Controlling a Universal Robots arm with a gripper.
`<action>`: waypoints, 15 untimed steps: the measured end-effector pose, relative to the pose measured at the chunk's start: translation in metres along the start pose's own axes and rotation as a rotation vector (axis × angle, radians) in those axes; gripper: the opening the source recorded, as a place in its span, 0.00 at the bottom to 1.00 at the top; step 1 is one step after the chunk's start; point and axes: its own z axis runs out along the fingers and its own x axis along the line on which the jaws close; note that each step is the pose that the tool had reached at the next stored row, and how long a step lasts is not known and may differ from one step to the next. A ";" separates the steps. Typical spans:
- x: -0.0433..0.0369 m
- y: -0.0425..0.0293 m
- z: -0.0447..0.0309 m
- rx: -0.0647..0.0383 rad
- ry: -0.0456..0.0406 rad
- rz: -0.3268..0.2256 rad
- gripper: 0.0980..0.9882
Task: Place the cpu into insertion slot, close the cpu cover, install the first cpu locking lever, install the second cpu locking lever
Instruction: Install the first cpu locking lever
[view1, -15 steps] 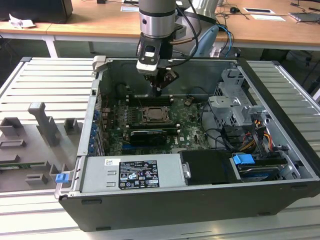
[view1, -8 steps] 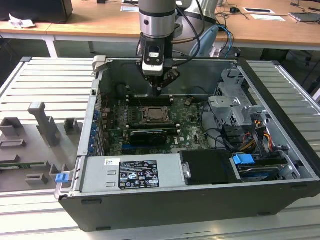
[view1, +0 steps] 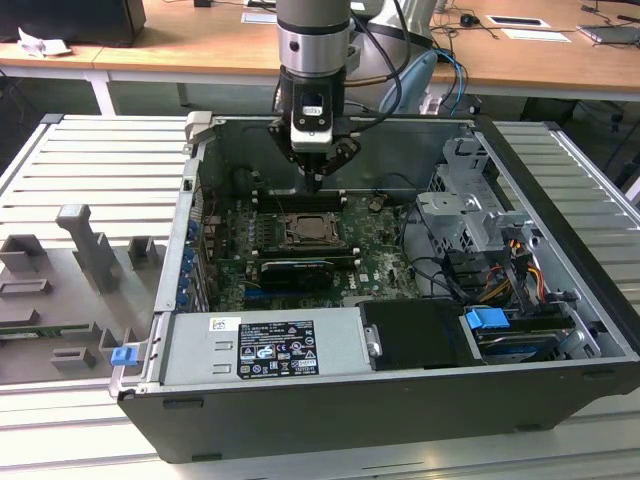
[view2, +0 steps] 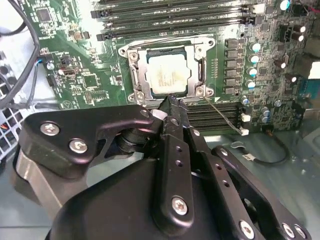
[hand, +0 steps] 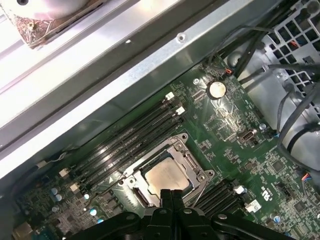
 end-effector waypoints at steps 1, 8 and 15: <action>0.0002 -0.0001 0.0002 0.000 0.0004 -0.011 0.01; 0.0004 -0.0003 0.0015 -0.007 0.0060 -0.162 0.01; 0.0005 -0.0003 0.0023 -0.016 0.0126 -0.344 0.01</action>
